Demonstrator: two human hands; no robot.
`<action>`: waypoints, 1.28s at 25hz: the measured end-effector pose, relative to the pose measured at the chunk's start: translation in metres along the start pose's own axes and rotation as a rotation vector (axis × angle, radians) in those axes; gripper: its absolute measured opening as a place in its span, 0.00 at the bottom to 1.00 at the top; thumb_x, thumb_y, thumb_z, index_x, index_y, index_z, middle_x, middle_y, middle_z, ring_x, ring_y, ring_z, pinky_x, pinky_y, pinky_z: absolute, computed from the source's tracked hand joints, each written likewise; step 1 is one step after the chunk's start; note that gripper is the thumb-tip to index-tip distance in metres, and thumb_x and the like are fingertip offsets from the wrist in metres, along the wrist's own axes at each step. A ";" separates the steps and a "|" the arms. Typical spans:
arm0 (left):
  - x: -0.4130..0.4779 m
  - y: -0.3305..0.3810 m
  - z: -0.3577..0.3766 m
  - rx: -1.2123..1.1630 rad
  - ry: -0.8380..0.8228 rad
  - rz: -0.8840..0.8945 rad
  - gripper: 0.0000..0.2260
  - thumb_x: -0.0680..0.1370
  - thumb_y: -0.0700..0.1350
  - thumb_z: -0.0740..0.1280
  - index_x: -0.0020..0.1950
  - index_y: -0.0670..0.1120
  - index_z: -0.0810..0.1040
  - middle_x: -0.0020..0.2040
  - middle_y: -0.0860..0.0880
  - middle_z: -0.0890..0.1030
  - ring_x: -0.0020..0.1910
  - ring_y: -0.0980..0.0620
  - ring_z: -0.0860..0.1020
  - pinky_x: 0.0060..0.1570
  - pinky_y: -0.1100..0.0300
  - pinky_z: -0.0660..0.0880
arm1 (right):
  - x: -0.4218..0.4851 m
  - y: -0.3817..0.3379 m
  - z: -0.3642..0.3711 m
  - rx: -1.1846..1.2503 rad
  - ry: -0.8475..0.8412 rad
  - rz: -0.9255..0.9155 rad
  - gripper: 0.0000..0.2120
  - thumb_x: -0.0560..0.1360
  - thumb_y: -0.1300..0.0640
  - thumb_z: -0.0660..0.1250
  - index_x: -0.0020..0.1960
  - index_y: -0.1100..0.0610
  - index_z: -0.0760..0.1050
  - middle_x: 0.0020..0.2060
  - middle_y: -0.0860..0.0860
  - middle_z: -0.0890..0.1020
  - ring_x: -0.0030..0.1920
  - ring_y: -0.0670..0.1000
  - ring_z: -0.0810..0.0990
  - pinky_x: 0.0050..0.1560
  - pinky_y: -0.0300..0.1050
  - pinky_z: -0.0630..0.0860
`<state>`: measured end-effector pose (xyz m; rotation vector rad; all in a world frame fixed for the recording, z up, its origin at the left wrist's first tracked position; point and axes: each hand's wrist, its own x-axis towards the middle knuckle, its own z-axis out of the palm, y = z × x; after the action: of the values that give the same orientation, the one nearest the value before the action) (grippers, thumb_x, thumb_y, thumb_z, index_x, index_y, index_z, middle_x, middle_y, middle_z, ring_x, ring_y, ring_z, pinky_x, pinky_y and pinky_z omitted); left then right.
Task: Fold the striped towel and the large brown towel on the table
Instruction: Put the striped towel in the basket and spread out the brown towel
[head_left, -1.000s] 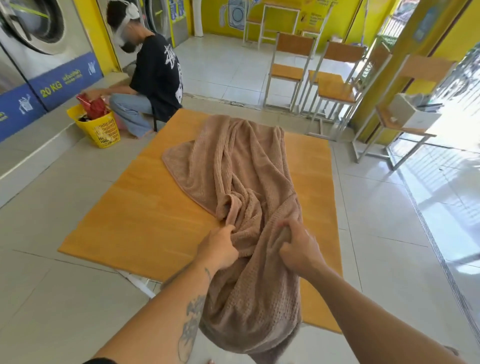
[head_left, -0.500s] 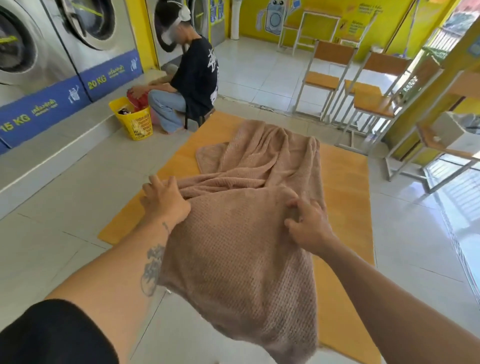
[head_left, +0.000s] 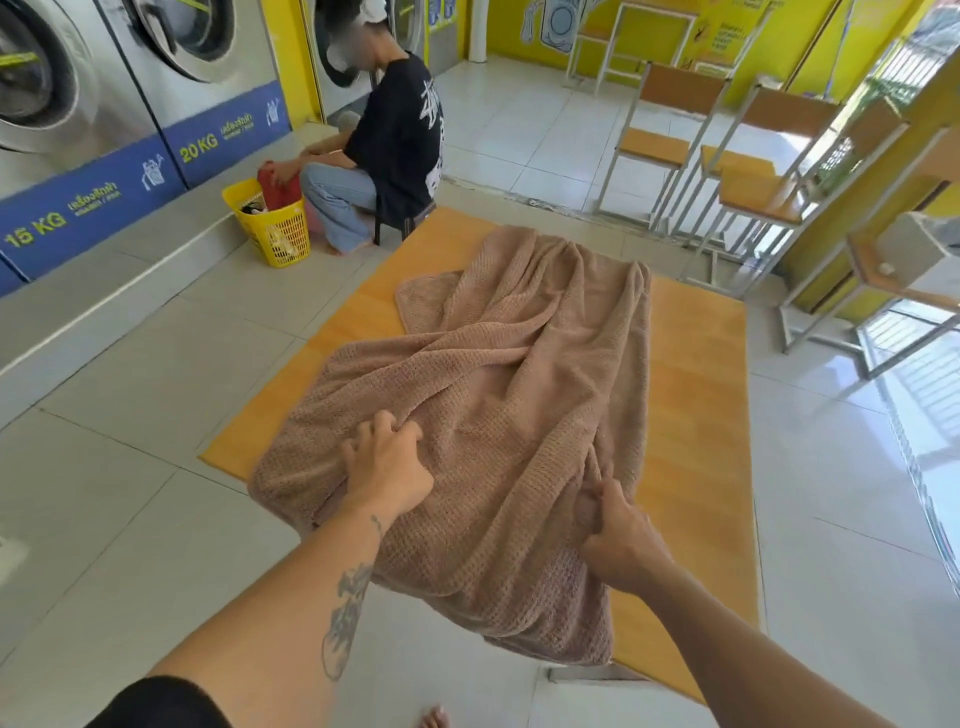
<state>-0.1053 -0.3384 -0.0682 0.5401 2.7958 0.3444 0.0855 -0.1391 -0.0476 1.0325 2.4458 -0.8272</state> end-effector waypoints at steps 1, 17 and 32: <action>-0.002 0.007 0.003 -0.036 0.034 0.046 0.18 0.75 0.42 0.63 0.65 0.54 0.73 0.64 0.49 0.67 0.66 0.45 0.64 0.68 0.44 0.60 | -0.002 0.001 -0.002 0.004 -0.045 -0.016 0.31 0.71 0.57 0.63 0.73 0.52 0.59 0.55 0.53 0.76 0.48 0.55 0.77 0.42 0.54 0.78; -0.010 0.213 0.009 -0.578 0.144 0.106 0.12 0.79 0.38 0.58 0.52 0.51 0.79 0.49 0.54 0.79 0.53 0.52 0.77 0.53 0.56 0.75 | 0.048 0.096 -0.162 0.350 -0.029 -0.126 0.15 0.76 0.61 0.65 0.61 0.50 0.74 0.44 0.53 0.80 0.42 0.52 0.78 0.45 0.51 0.78; 0.029 0.455 0.057 -0.477 0.032 -0.132 0.15 0.79 0.37 0.57 0.58 0.51 0.76 0.58 0.51 0.77 0.49 0.55 0.75 0.39 0.63 0.72 | 0.121 0.291 -0.381 0.215 -0.136 -0.395 0.16 0.75 0.64 0.63 0.60 0.50 0.75 0.47 0.50 0.78 0.45 0.48 0.76 0.41 0.40 0.72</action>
<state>0.0358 0.0938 0.0002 0.2386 2.6224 0.9593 0.1821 0.3313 0.0703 0.5364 2.5172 -1.2636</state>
